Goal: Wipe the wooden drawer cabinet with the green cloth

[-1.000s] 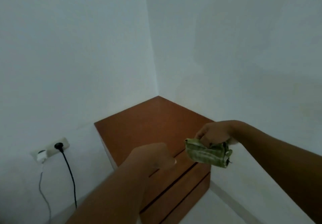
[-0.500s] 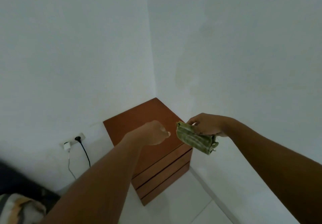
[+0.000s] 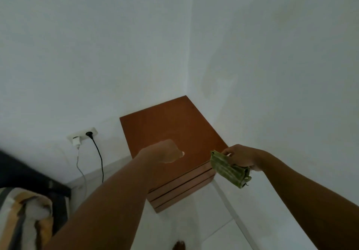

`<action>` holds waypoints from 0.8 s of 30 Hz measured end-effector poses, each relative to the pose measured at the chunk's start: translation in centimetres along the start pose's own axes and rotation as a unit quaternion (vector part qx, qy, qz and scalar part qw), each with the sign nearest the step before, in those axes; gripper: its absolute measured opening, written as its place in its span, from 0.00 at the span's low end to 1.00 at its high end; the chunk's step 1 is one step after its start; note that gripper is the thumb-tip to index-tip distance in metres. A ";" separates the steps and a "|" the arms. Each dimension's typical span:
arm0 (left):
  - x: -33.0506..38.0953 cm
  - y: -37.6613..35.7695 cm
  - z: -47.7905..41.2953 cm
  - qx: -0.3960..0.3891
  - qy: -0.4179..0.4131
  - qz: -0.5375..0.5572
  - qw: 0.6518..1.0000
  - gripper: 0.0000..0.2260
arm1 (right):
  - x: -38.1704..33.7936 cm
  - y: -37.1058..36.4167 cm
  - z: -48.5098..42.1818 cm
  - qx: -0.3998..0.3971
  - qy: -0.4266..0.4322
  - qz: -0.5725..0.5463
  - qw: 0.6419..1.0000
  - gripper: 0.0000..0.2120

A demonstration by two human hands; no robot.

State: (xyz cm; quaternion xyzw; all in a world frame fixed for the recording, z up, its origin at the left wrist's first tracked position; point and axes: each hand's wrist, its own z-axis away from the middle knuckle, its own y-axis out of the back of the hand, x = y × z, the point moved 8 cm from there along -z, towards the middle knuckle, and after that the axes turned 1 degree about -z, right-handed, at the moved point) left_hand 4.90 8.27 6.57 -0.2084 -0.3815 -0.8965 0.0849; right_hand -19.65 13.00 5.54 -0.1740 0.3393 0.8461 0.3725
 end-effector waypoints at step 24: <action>-1.4 -5.5 -12.9 -0.009 0.136 0.083 0.987 0.21 | -0.5 6.7 -23.8 0.098 0.045 0.329 0.938 0.25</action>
